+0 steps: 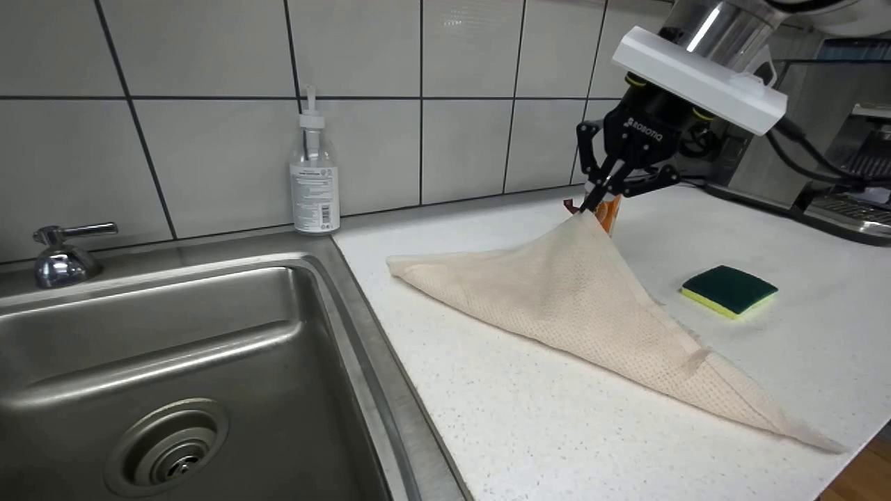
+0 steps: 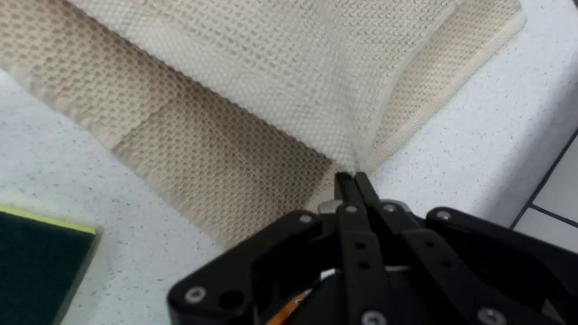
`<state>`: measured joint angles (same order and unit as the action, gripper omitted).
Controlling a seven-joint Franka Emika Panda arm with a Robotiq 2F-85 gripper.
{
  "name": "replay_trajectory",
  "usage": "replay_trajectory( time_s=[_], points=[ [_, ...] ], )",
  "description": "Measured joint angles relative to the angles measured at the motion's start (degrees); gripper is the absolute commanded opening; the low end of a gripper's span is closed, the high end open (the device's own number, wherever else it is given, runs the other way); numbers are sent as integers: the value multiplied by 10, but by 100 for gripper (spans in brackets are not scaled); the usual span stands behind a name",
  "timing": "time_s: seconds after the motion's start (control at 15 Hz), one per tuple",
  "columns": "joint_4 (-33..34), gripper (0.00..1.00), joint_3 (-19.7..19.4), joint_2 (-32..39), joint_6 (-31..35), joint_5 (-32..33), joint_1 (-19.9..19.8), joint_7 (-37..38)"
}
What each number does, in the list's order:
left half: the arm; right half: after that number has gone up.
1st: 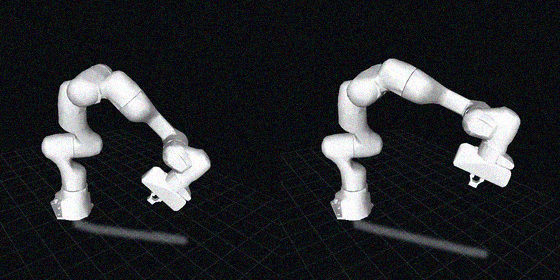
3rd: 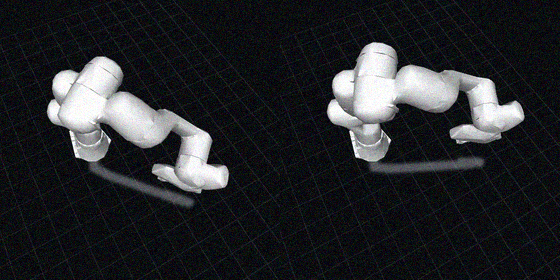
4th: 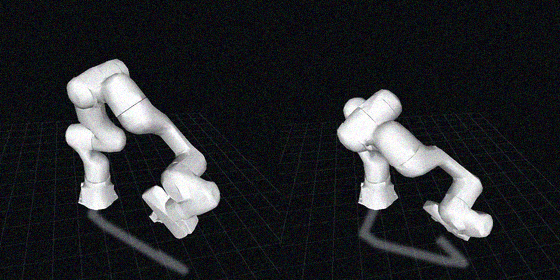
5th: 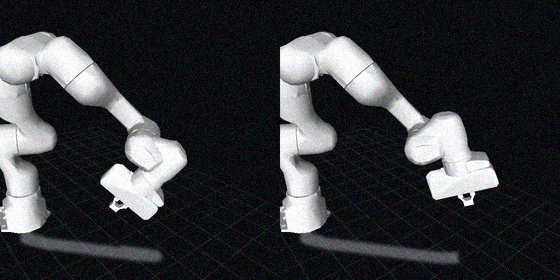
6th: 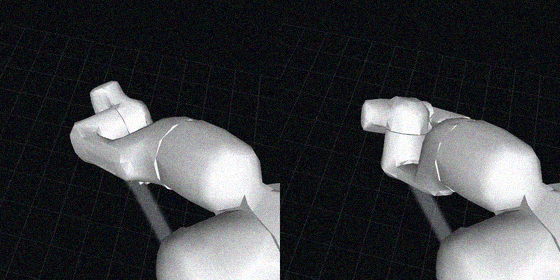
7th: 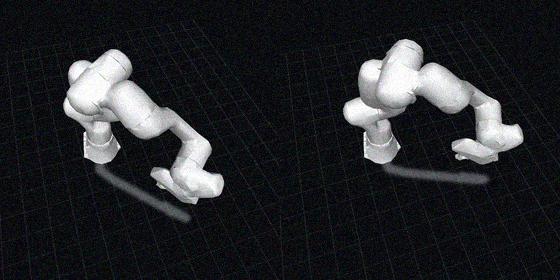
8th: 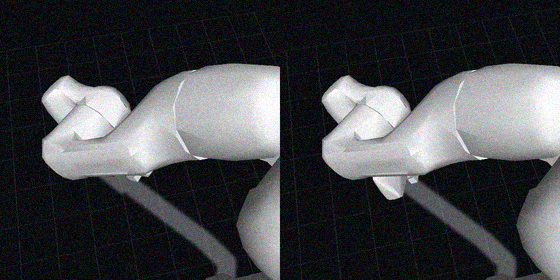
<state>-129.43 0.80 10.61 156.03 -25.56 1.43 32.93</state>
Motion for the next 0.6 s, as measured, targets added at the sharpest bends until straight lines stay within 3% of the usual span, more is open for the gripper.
replay_trajectory(
  time_s=[0.6],
  points=[
    [36, 0, -9, 47, -1, 0, -17, -33]
  ],
)
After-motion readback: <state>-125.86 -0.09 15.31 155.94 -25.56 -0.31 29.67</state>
